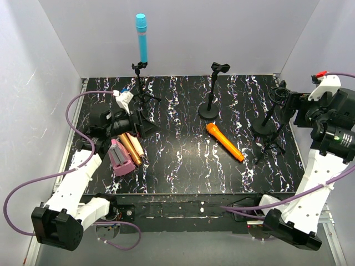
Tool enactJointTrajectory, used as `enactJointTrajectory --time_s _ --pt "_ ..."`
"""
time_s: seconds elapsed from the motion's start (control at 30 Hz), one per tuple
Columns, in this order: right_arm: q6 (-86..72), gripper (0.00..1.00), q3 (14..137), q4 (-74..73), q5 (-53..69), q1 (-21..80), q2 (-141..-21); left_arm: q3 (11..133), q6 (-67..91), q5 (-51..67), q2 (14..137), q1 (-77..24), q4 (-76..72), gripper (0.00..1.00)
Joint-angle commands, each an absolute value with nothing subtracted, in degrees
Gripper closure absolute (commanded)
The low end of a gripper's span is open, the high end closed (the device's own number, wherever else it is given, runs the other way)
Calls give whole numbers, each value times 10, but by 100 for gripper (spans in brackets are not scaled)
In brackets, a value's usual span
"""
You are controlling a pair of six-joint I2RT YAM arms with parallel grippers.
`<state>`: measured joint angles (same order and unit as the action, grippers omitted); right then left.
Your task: Attach the microphones to the stand
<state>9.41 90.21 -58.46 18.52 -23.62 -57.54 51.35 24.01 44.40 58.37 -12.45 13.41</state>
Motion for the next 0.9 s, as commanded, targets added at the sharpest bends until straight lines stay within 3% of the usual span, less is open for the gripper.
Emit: enactJointTrajectory --time_s 0.0,0.5,0.87 --pt "119 8 951 -582 242 -238 -608 497 227 470 587 -128 98 2" --pt "190 6 977 -651 228 -239 -685 497 231 461 624 -176 97 2" --pt "199 2 794 -526 298 -294 -614 474 253 448 572 -177 97 2"
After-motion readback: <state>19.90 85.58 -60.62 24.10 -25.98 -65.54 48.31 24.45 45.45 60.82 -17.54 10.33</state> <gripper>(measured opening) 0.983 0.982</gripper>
